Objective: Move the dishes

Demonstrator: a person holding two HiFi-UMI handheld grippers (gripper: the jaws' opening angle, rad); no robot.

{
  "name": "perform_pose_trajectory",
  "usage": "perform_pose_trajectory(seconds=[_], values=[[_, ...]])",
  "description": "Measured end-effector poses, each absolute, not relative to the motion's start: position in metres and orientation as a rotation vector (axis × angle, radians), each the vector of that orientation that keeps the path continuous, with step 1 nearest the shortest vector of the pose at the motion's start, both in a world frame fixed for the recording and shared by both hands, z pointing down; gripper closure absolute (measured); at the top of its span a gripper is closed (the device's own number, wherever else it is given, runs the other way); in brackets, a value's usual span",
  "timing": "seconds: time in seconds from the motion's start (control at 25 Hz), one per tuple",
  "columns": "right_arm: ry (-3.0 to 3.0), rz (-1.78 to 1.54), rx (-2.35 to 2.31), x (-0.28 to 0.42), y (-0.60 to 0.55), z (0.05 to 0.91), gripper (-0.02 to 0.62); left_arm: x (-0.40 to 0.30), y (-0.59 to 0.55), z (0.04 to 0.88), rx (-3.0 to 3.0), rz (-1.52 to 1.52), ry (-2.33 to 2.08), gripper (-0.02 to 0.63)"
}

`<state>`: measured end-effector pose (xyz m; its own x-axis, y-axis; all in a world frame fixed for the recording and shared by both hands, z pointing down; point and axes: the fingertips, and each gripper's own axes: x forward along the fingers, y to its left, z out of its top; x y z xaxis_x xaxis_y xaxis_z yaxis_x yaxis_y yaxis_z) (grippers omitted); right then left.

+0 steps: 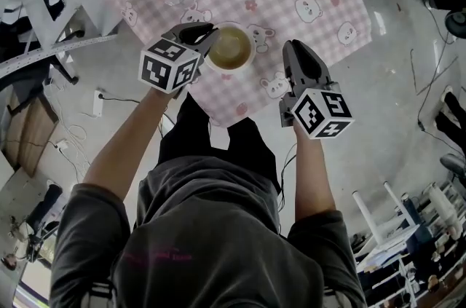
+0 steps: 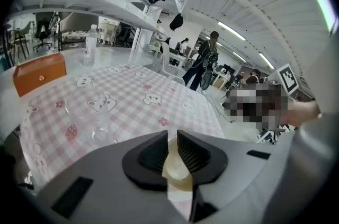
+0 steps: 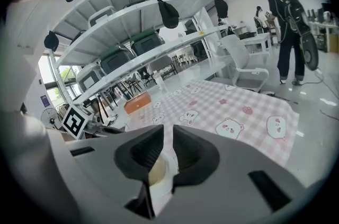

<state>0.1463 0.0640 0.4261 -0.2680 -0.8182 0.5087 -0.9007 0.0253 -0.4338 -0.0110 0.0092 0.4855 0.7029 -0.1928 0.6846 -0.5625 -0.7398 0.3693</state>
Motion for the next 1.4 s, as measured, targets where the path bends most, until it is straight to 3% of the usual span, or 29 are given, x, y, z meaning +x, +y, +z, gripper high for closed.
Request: perform_pose_trajectory(seconds=[0.72, 1.4], values=[[-2.397, 0.819, 1.647, 0.135, 0.065, 0.338, 0.535, -0.014, 0.040, 0.368, 2.492, 0.590, -0.808, 0.604], [-2.456, 0.723, 1.482, 0.035, 0.009, 0.333, 0.534, -0.104, -0.002, 0.353, 2.514, 0.528, -0.877, 0.604]])
